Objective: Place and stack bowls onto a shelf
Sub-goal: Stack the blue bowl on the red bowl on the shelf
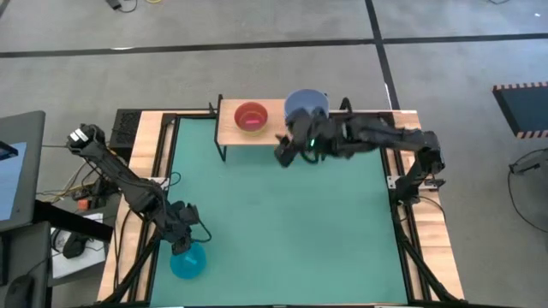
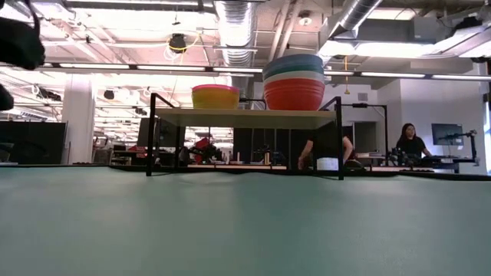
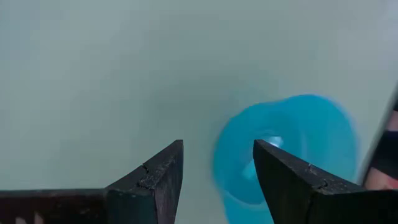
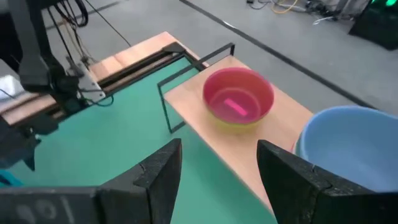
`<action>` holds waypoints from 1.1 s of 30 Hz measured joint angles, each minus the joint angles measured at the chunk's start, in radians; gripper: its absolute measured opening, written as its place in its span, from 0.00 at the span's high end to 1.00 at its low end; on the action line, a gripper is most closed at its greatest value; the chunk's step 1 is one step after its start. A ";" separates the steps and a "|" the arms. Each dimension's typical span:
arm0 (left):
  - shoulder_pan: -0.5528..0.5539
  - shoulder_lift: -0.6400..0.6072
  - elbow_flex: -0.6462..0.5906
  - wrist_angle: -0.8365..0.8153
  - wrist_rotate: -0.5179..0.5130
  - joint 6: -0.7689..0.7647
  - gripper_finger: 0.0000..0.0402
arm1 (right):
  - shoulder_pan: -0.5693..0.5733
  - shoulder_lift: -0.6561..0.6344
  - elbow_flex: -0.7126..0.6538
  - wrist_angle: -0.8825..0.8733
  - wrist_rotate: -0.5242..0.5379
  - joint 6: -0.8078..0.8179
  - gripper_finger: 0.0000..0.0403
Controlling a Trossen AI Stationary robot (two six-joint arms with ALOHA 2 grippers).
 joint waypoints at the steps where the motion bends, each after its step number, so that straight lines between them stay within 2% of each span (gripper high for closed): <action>1: -0.011 0.006 -0.010 0.004 -0.015 -0.007 0.56 | 0.026 0.003 -0.001 -0.004 0.028 0.010 0.42; 5: -0.042 0.029 -0.045 0.053 -0.018 -0.016 0.56 | 0.114 0.037 0.002 0.034 0.128 0.026 0.42; 9: -0.059 0.044 -0.052 0.055 0.004 -0.011 0.57 | 0.173 0.070 -0.001 0.027 0.180 0.099 0.42; 17: -0.064 0.038 -0.039 0.064 0.066 -0.020 0.76 | 0.218 0.101 -0.001 0.026 0.199 0.220 0.42; 20: -0.064 0.033 -0.011 0.057 0.065 0.006 0.79 | 0.220 0.100 0.000 0.031 0.199 0.228 0.42; 25: -0.070 0.033 0.019 0.057 0.044 0.070 0.79 | 0.217 0.090 0.000 0.036 0.199 0.254 0.42; 33: -0.122 0.096 -0.020 0.105 0.013 0.049 0.71 | 0.202 0.090 0.000 0.077 0.195 0.254 0.42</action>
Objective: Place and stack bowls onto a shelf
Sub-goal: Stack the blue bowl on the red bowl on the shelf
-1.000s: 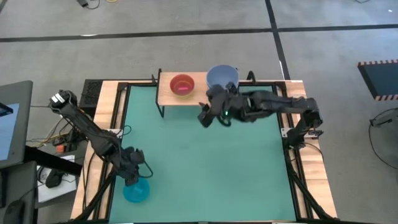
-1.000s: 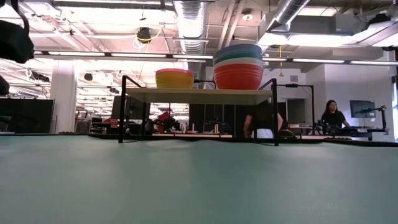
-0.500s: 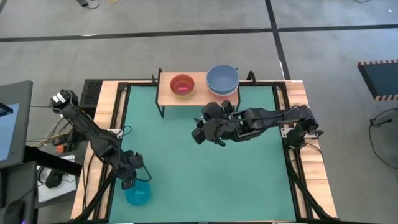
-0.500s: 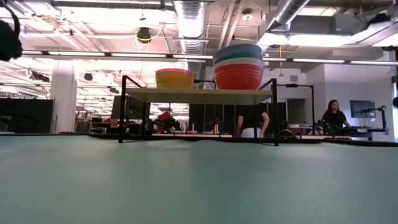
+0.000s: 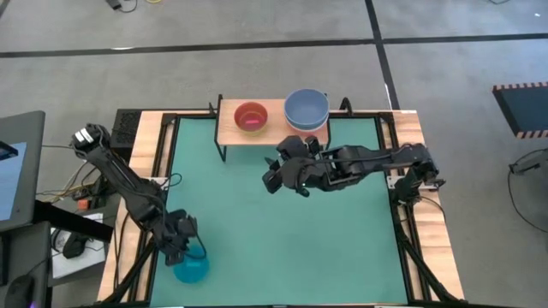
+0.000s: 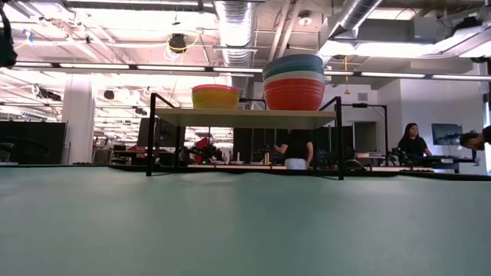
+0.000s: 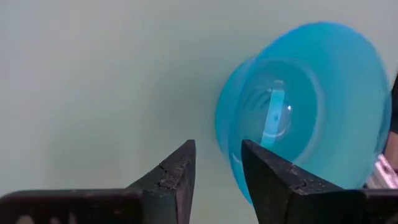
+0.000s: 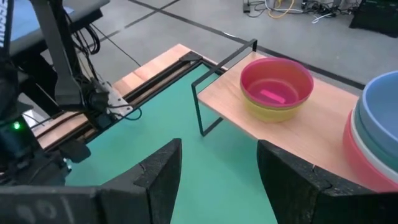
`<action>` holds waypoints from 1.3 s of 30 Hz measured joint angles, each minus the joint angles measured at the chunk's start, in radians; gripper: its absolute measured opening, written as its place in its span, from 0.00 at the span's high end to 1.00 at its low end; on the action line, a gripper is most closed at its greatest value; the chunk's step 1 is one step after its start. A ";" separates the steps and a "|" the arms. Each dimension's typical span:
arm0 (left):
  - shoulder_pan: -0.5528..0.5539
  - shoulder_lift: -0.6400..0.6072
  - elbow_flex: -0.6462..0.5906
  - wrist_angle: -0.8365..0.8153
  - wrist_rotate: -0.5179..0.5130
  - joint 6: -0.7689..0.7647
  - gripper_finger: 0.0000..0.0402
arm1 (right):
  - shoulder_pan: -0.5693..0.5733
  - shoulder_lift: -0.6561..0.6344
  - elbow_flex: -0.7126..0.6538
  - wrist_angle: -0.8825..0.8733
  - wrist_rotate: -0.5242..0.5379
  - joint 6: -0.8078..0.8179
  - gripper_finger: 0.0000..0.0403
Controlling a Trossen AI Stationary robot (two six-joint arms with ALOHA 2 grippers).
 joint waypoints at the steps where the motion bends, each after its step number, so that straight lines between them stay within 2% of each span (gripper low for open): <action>1: -0.004 0.012 0.000 0.007 0.000 0.004 0.71 | -0.002 0.000 0.000 0.006 -0.002 -0.002 0.42; 5: -0.006 0.053 0.000 0.019 -0.001 0.015 0.75 | -0.014 0.000 0.000 0.029 -0.023 -0.007 0.42; 10: -0.005 0.085 0.000 0.022 0.008 0.031 0.94 | -0.027 0.000 0.000 0.033 -0.034 -0.008 0.42; 14: 0.006 0.074 0.008 0.012 -0.018 0.007 0.99 | -0.039 0.000 0.000 0.034 -0.070 -0.007 0.43; 17: 0.025 0.046 0.050 -0.035 -0.121 0.005 1.00 | -0.044 0.000 0.000 0.034 -0.079 -0.008 0.44; 23: 0.125 -0.054 0.193 -0.186 -0.439 0.111 1.00 | -0.074 0.000 0.000 0.034 -0.082 -0.016 0.44; 25: 0.175 -0.089 0.244 -0.239 -0.541 0.136 1.00 | -0.092 0.000 0.000 0.035 -0.118 -0.041 0.44; 28: 0.288 -0.139 0.311 -0.288 -0.688 0.146 1.00 | -0.136 0.000 0.000 0.035 -0.274 -0.058 0.44; 30: 0.373 -0.160 0.347 -0.280 -0.752 0.193 1.00 | -0.171 0.007 0.000 0.043 -0.383 -0.075 0.44; 32: 0.460 -0.169 0.376 -0.243 -0.798 0.297 1.00 | -0.198 0.021 0.000 0.063 -0.425 -0.107 0.44; 35: 0.603 -0.169 0.418 -0.140 -0.822 0.476 1.00 | -0.225 0.028 -0.002 0.090 -0.433 -0.159 0.44; 39: 0.816 -0.158 0.433 0.040 -0.758 0.666 1.00 | -0.264 0.009 0.000 0.147 -0.426 -0.258 0.44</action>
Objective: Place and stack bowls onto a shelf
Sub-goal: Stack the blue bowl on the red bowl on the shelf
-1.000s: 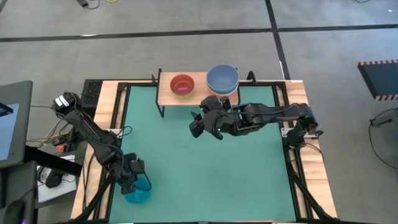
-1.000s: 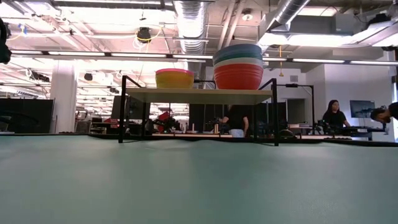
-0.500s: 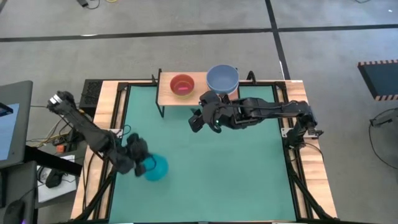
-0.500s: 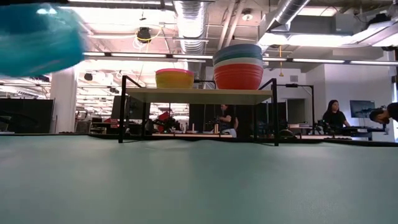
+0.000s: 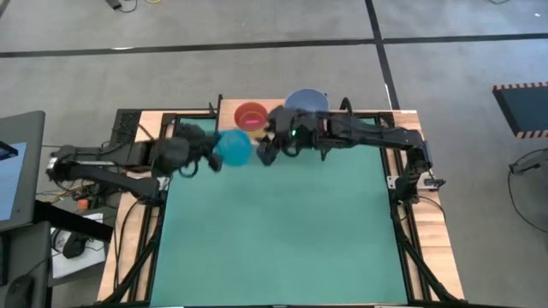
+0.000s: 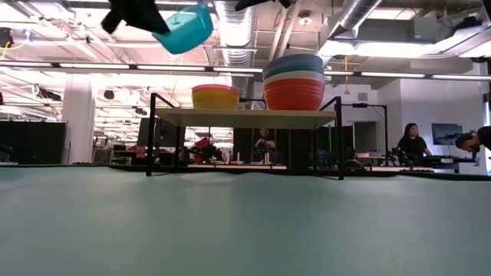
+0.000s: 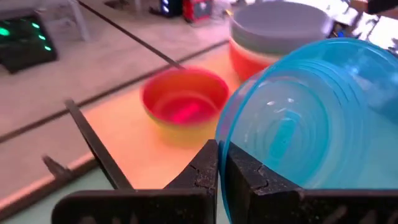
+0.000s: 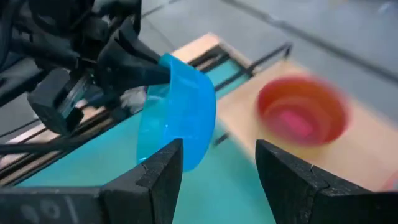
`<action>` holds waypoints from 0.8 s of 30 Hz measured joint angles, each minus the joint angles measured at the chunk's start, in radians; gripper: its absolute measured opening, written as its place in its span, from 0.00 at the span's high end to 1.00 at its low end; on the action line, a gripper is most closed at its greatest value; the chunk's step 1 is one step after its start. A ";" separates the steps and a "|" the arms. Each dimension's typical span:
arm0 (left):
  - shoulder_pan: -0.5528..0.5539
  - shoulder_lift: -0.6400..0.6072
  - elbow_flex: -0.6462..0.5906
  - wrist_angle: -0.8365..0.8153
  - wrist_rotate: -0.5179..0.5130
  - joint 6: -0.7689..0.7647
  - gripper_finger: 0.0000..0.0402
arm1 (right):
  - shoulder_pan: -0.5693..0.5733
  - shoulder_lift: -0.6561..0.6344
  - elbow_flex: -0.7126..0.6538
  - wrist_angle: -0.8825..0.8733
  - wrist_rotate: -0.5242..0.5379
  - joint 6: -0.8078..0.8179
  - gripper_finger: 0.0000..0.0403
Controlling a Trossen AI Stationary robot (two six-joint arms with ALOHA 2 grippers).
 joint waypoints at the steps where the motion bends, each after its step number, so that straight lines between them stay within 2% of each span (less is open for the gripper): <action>1: 0.051 0.002 0.001 0.031 0.022 0.035 1.00 | -0.014 -0.006 0.000 0.012 0.003 -0.032 0.44; 6: 0.305 0.052 0.027 0.127 0.155 0.141 1.00 | -0.091 -0.051 0.000 0.096 0.009 -0.162 0.44; 11: 0.512 0.176 0.084 0.176 0.427 0.180 1.00 | -0.174 -0.104 0.000 0.101 0.009 -0.198 0.44; 14: 0.590 0.276 0.148 0.159 0.530 0.200 1.00 | -0.215 -0.122 0.000 0.085 0.009 -0.198 0.44; 16: 0.623 0.342 0.208 0.133 0.556 0.225 1.00 | -0.235 -0.134 0.000 0.063 0.008 -0.197 0.44; 24: 0.678 0.564 0.504 -0.169 0.604 0.344 1.00 | -0.250 -0.135 0.000 -0.010 0.005 -0.197 0.44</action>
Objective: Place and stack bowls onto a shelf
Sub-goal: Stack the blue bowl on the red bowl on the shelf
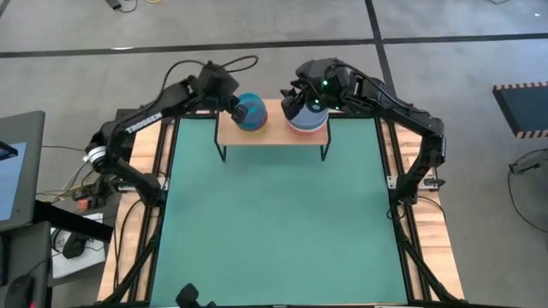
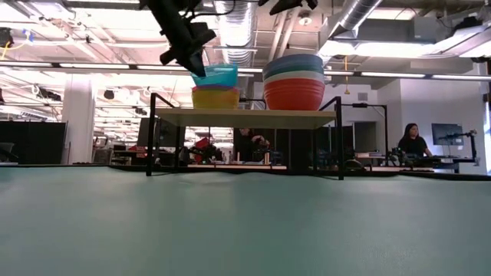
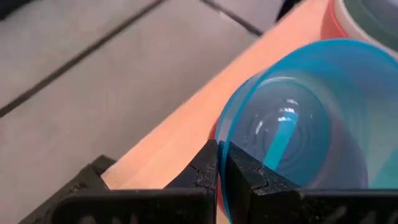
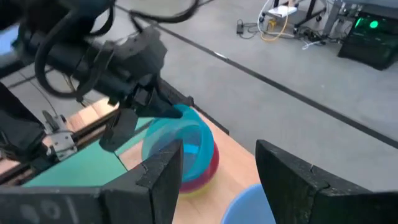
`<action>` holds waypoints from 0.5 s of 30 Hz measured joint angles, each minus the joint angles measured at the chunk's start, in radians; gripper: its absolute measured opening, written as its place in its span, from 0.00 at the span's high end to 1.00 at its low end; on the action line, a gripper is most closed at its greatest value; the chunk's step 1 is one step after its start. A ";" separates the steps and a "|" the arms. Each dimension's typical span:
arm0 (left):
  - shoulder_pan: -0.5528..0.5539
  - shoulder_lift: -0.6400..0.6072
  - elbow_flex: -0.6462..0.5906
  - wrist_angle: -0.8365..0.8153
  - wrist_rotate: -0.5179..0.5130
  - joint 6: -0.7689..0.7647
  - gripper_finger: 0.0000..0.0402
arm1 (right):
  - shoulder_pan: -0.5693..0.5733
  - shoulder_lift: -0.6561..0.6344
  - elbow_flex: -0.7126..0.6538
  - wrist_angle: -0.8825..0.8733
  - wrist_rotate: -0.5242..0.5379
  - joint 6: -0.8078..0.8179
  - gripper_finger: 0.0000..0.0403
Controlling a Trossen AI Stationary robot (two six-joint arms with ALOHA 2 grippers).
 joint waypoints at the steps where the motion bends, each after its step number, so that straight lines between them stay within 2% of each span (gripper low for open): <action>1: 0.002 0.021 0.031 -0.036 0.013 0.008 1.00 | 0.003 0.000 0.000 -0.008 0.000 0.001 0.44; 6: 0.008 0.110 0.164 -0.166 0.072 0.027 0.95 | 0.026 0.003 0.000 -0.051 0.000 0.018 0.44; 10: 0.027 0.141 0.208 -0.203 0.118 0.032 0.83 | 0.052 0.003 0.000 -0.063 0.002 0.055 0.44; 15: 0.039 0.121 0.233 -0.235 0.115 0.034 0.68 | 0.078 0.003 0.000 -0.075 0.002 0.087 0.44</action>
